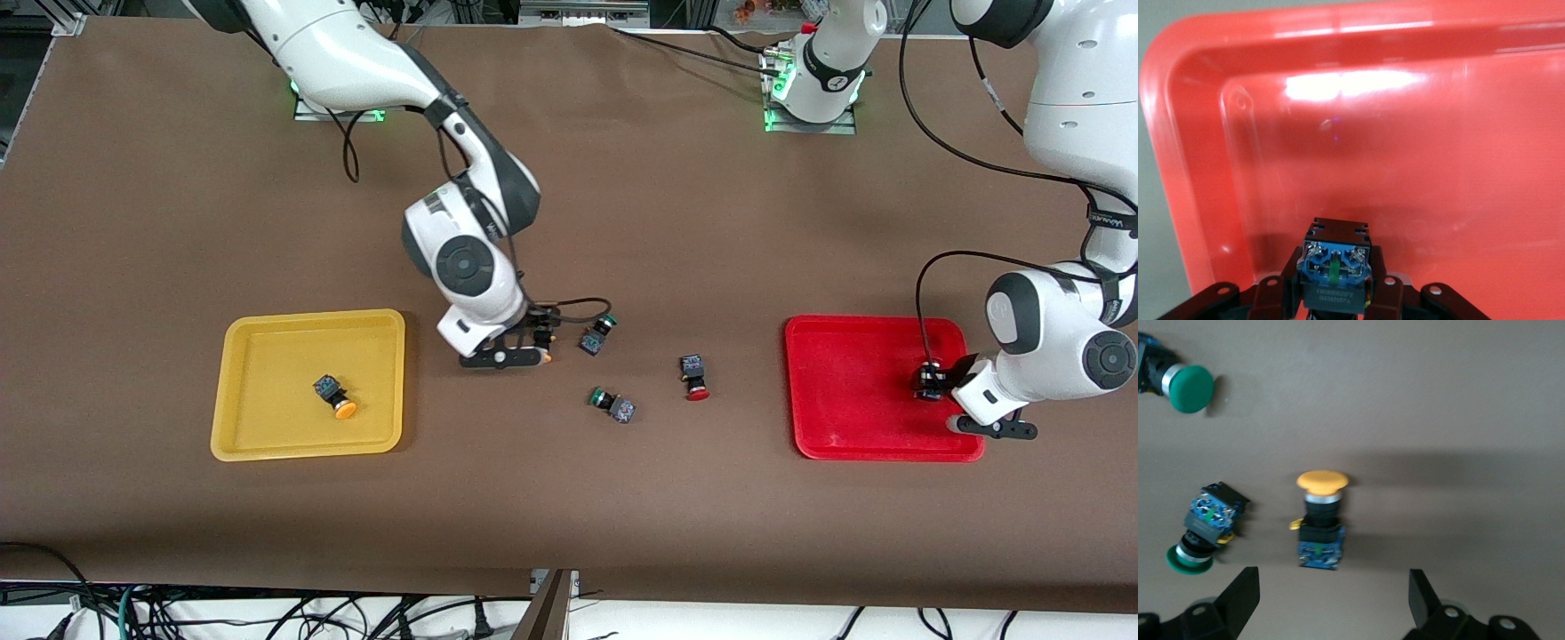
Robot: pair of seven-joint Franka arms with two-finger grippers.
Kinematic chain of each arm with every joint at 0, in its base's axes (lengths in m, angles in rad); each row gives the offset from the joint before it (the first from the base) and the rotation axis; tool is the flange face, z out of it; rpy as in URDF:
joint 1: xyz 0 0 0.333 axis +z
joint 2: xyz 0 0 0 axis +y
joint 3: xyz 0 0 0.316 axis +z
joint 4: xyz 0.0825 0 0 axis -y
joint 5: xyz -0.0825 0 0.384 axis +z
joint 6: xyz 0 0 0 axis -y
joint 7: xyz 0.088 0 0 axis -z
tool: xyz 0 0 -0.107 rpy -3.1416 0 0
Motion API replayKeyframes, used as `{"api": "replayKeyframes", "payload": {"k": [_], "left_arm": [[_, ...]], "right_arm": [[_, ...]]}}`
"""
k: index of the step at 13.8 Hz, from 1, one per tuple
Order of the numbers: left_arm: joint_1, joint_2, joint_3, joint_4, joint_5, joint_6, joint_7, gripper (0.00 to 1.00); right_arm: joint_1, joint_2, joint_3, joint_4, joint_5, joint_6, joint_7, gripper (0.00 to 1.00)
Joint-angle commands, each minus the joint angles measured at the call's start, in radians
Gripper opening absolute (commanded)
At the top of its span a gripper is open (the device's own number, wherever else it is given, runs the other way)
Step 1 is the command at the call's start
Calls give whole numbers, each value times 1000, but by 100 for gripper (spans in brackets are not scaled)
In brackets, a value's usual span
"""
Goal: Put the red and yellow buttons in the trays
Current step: 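Grasp another orange button with the right gripper while the left gripper reaches another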
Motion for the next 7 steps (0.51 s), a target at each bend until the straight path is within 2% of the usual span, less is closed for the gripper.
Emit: {"api": "replayKeyframes", "payload": {"k": [1, 2, 6, 7], "left_arm": [[16, -32, -19, -36, 4, 4, 23, 91], [16, -38, -22, -24, 2, -2, 21, 100], [-3, -82, -125, 31, 2, -22, -21, 100], [-25, -82, -145, 42, 4, -22, -57, 100]], "right_arm": [[25, 24, -9, -12, 8, 52, 44, 99], [28, 31, -9, -16, 8, 71, 46, 99], [40, 49, -9, -55, 6, 133, 69, 97], [46, 54, -9, -70, 6, 151, 72, 90]]}}
